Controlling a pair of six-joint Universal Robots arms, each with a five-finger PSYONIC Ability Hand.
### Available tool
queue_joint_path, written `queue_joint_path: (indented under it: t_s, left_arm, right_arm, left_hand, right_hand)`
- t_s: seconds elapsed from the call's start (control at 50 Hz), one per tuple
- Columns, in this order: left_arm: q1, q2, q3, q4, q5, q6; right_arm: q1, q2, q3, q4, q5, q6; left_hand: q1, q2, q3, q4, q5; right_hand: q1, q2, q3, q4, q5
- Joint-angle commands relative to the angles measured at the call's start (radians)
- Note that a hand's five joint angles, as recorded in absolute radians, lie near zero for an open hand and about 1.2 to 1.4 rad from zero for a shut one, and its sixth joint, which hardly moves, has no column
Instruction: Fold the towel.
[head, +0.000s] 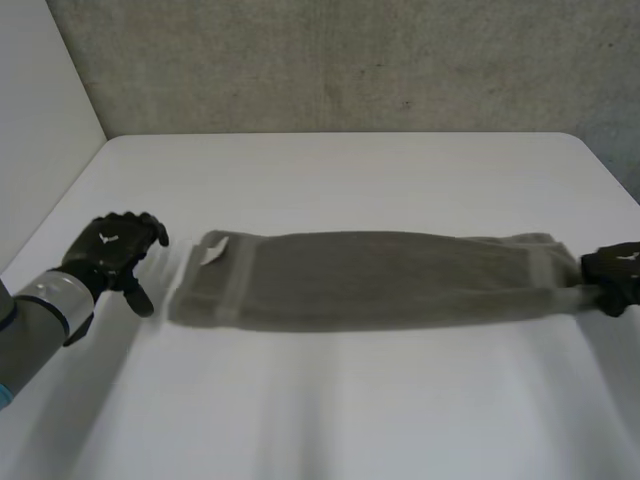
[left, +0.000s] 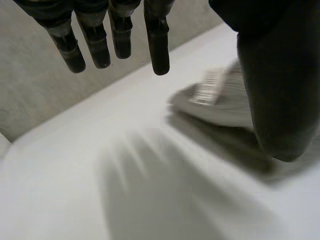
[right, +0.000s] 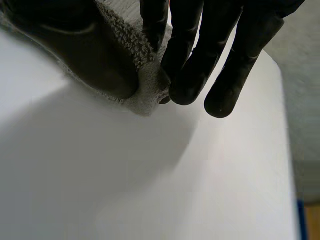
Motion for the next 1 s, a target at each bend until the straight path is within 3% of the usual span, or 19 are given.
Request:
queue_joint_path:
  t_s: [0.02, 0.14, 0.18, 0.2, 0.24, 0.3, 0.34, 0.36, 0.4, 0.44, 0.46, 0.5, 0.56, 0.68, 0.8, 0.9, 1.0]
  left_arm:
    - [0.005, 0.061, 0.026, 0.0, 0.001, -0.086]
    - [0.005, 0.078, 0.071, 0.0, -0.001, -0.167]
    - [0.005, 0.078, 0.077, 0.0, -0.001, -0.181]
    - [0.005, 0.078, 0.08, 0.0, -0.001, -0.194]
    - [0.005, 0.078, 0.08, 0.0, 0.001, -0.204]
    - [0.005, 0.068, 0.072, 0.0, 0.001, -0.211]
    - [0.005, 0.062, 0.066, 0.001, 0.002, -0.211]
    - [0.004, 0.061, 0.061, 0.005, 0.002, -0.21]
    - [0.002, 0.056, 0.055, 0.009, 0.002, -0.21]
    - [0.004, 0.042, 0.041, 0.018, 0.004, -0.204]
    - [0.004, 0.042, 0.041, 0.018, 0.004, -0.204]
    - [0.005, 0.038, 0.034, 0.021, 0.005, -0.204]
    - [0.004, 0.036, 0.015, 0.031, 0.007, -0.199]
    - [-0.01, 0.022, -0.003, 0.061, 0.016, -0.198]
    - [-0.061, 0.021, 0.002, 0.061, 0.031, -0.198]
    - [-0.137, 0.021, -0.003, 0.061, 0.117, -0.198]
    - [-0.197, 0.01, -0.005, 0.064, 0.122, -0.194]
  right_arm:
    - [-0.043, -0.008, -0.153, 0.091, 0.091, -0.085]
    - [0.145, -0.036, -0.241, 0.117, 0.165, -0.064]
    - [0.341, -0.028, -0.318, 0.118, 0.196, -0.026]
    - [0.342, -0.028, -0.318, 0.118, 0.196, -0.026]
    - [0.532, 0.001, -0.387, 0.112, 0.229, 0.035]
    - [0.634, 0.027, -0.421, 0.112, 0.243, 0.065]
    - [0.838, 0.087, -0.473, 0.086, 0.243, 0.103]
    - [0.839, 0.087, -0.473, 0.086, 0.243, 0.103]
    - [0.986, 0.162, -0.493, 0.033, 0.236, 0.1]
    - [1.034, 0.203, -0.499, 0.007, 0.237, 0.097]
    - [1.034, 0.203, -0.499, 0.006, 0.237, 0.097]
    - [1.062, 0.274, -0.517, -0.006, 0.255, 0.085]
    - [1.056, 0.294, -0.514, 0.008, 0.278, 0.062]
    - [0.996, 0.243, -0.459, 0.048, 0.302, 0.085]
    - [0.855, 0.098, -0.27, 0.037, 0.279, 0.155]
    - [0.761, 0.015, -0.108, -0.026, 0.231, 0.189]
    - [0.64, -0.059, 0.091, -0.177, 0.167, 0.247]
  left_hand:
    - [-0.074, -0.068, -0.073, -0.077, -0.053]
    - [-0.074, -0.068, -0.073, -0.077, -0.053]
    - [-0.071, -0.065, -0.07, -0.074, -0.05]
    - [-0.074, -0.068, -0.073, -0.077, -0.053]
    - [-0.074, -0.068, -0.073, -0.077, -0.053]
    - [-0.074, -0.068, -0.073, -0.077, -0.053]
    - [-0.074, -0.068, -0.073, -0.077, -0.053]
    - [-0.074, -0.068, -0.073, -0.077, -0.053]
    - [-0.074, -0.068, -0.073, -0.077, -0.053]
    - [-0.074, -0.068, -0.073, -0.077, -0.053]
    - [-0.074, -0.068, -0.073, -0.077, -0.053]
    - [-0.074, -0.068, -0.073, -0.077, -0.053]
    - [-0.074, -0.068, -0.073, -0.077, -0.053]
    - [-0.074, -0.068, -0.073, -0.077, -0.053]
    - [-0.063, -0.056, -0.061, -0.065, -0.041]
    - [-0.045, -0.039, -0.044, -0.047, -0.024]
    - [-0.048, -0.042, -0.047, -0.05, -0.027]
  right_hand:
    - [0.08, 0.077, 0.046, 0.05, 0.062]
    - [0.08, 0.077, 0.046, 0.05, 0.062]
    - [0.08, 0.077, 0.046, 0.05, 0.062]
    - [0.08, 0.077, 0.046, 0.05, 0.062]
    - [0.08, 0.077, 0.046, 0.05, 0.062]
    - [0.08, 0.077, 0.046, 0.05, 0.062]
    - [0.08, 0.077, 0.046, 0.05, 0.062]
    - [0.08, 0.077, 0.046, 0.05, 0.062]
    - [0.08, 0.077, 0.046, 0.05, 0.062]
    - [0.08, 0.077, 0.046, 0.05, 0.062]
    - [0.08, 0.077, 0.046, 0.05, 0.062]
    - [-0.886, -0.889, -0.92, -0.916, -0.904]
    - [-1.075, -1.078, -1.109, -1.105, -1.093]
    - [-1.102, -1.106, -1.136, -1.133, -1.12]
    - [-1.075, -1.079, -1.109, -1.106, -1.094]
    - [-1.011, -1.014, -1.045, -1.042, -1.029]
    - [-0.791, -0.795, -0.825, -0.822, -0.809]
